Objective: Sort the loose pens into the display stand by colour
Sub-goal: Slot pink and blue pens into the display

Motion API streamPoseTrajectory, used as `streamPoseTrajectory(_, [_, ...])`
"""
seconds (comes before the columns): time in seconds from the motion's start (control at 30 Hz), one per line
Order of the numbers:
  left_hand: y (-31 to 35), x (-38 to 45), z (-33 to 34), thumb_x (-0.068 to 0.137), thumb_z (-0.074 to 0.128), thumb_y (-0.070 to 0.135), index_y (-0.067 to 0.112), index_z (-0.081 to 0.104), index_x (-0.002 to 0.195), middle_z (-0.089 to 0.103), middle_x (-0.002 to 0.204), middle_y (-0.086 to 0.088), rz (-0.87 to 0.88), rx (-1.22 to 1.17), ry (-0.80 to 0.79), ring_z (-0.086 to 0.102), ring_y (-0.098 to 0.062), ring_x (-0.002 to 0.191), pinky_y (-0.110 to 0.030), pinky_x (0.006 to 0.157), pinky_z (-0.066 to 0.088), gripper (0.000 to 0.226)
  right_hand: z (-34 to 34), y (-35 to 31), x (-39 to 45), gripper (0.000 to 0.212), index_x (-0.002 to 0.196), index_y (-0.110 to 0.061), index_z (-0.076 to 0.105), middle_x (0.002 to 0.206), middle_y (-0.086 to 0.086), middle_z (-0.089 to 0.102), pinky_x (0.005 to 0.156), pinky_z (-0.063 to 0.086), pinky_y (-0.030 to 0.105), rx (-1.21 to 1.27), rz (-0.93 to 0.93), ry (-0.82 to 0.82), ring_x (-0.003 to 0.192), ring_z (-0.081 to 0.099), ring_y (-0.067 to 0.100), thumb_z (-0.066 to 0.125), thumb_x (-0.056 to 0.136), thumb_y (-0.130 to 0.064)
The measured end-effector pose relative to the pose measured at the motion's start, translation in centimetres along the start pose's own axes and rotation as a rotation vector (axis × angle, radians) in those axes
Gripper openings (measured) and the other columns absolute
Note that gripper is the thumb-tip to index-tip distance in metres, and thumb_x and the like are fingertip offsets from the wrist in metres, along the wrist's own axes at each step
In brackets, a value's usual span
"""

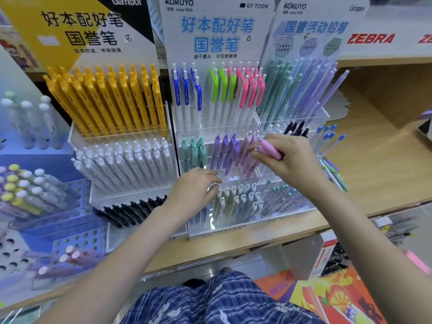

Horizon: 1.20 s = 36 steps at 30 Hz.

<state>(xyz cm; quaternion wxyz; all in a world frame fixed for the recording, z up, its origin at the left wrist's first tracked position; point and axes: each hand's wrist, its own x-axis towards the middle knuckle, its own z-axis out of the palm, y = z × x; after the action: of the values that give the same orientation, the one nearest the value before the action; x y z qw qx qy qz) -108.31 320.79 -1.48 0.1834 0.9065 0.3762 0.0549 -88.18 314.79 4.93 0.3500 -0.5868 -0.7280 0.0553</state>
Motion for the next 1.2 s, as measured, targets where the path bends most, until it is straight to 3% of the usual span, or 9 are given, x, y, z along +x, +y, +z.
streamPoseTrajectory(0.2, [0.0, 0.0, 0.0, 0.097, 0.044, 0.028, 0.024, 0.059, 0.123, 0.050, 0.137, 0.010, -0.005, -0.010, 0.009, 0.044, -0.013, 0.124, -0.029, 0.099, 0.038, 0.031, 0.6, 1.3, 0.6, 0.033, 0.075, 0.006, 0.068, 0.070, 0.015, 0.064, 0.062, 0.046, 0.030, 0.037, 0.110, -0.028, 0.064, 0.060, 0.027, 0.067, 0.083, -0.026])
streamPoseTrajectory(0.27, [0.1, 0.0, 0.1, 0.097, 0.044, 0.028, 0.024, 0.060, 0.122, 0.050, 0.136, 0.010, -0.005, -0.012, 0.019, 0.044, -0.013, 0.123, -0.028, 0.098, 0.037, 0.030, 0.8, 1.2, 0.7, 0.023, 0.069, -0.005, 0.067, 0.065, 0.008, 0.062, 0.060, 0.046, 0.036, -0.002, 0.145, -0.109, 0.061, 0.059, 0.026, 0.069, 0.083, -0.023])
streamPoseTrajectory(0.37, [0.1, 0.0, 0.1, 0.097, 0.044, 0.028, 0.024, 0.060, 0.122, 0.050, 0.136, 0.010, -0.004, -0.012, 0.029, 0.044, -0.012, 0.123, -0.027, 0.098, 0.037, 0.030, 0.3, 0.7, 1.3, 0.037, 0.055, -0.031, 0.048, 0.050, -0.014, 0.041, 0.051, 0.031, 0.019, -0.074, 0.165, -0.164, 0.046, 0.040, 0.005, 0.070, 0.083, -0.020])
streamPoseTrajectory(0.57, [0.2, 0.0, 0.1, 0.097, 0.043, 0.024, 0.024, 0.061, 0.122, 0.051, 0.136, 0.010, 0.005, -0.009, 0.050, 0.045, -0.013, 0.122, -0.028, 0.098, 0.039, 0.030, -1.3, 0.2, 2.3, 0.024, 0.087, -0.001, 0.072, 0.060, 0.006, 0.061, 0.051, 0.034, 0.016, -0.172, 0.258, -0.362, 0.048, 0.045, 0.007, 0.071, 0.081, -0.024])
streamPoseTrajectory(0.7, [0.3, -0.1, 0.1, 0.097, 0.043, 0.022, 0.024, 0.060, 0.123, 0.051, 0.136, 0.009, 0.011, 0.008, 0.041, 0.044, -0.013, 0.124, -0.028, 0.099, 0.039, 0.031, -1.5, -0.3, 2.6, 0.026, 0.093, -0.001, 0.071, 0.077, 0.014, 0.068, 0.067, 0.050, 0.039, -0.207, 0.284, -0.397, 0.066, 0.059, 0.027, 0.071, 0.082, -0.025])
streamPoseTrajectory(0.83, [0.3, -0.2, 0.0, 0.096, 0.042, 0.021, 0.023, 0.057, 0.126, 0.048, 0.139, 0.008, 0.019, 0.018, 0.025, 0.042, -0.013, 0.125, -0.030, 0.099, 0.040, 0.033, -1.5, -1.0, 2.0, 0.012, 0.078, -0.015, 0.068, 0.068, 0.002, 0.063, 0.063, 0.045, 0.030, -0.281, 0.257, -0.367, 0.059, 0.052, 0.015, 0.070, 0.083, -0.026])
streamPoseTrajectory(0.93, [0.5, -0.3, -0.5, 0.097, 0.042, 0.023, 0.022, 0.054, 0.129, 0.049, 0.138, 0.006, 0.039, 0.043, -0.026, 0.044, -0.013, 0.125, -0.029, 0.099, 0.039, 0.034, -2.0, -1.8, 1.3, 0.023, 0.094, -0.010, 0.071, 0.078, 0.004, 0.067, 0.058, 0.038, 0.011, -0.125, 0.258, -0.157, 0.057, 0.050, 0.002, 0.073, 0.078, -0.026])
streamPoseTrajectory(1.0, [1.0, -0.2, -1.5, 0.096, 0.046, 0.024, 0.019, 0.056, 0.127, 0.058, 0.128, 0.004, 0.025, -0.117, 0.015, 0.054, -0.011, 0.114, -0.025, 0.095, 0.043, 0.033, -3.1, -2.2, 0.8, 0.021, 0.085, -0.008, 0.071, 0.065, 0.007, 0.062, 0.052, 0.037, 0.011, -0.036, 0.301, -0.028, 0.049, 0.047, 0.003, 0.072, 0.079, -0.028])
streamPoseTrajectory(1.2, [4.2, 0.8, -5.6, 0.084, 0.064, 0.020, 0.023, 0.066, 0.091, 0.071, 0.085, 0.003, 0.037, -0.975, 0.104, 0.068, -0.010, 0.076, -0.024, 0.075, 0.055, 0.008, -1.1, -3.0, 0.0, 0.042, 0.058, -0.011, 0.049, 0.051, 0.000, 0.036, 0.053, 0.033, 0.024, -0.344, 0.278, -0.406, 0.049, 0.034, 0.014, 0.067, 0.083, -0.040])
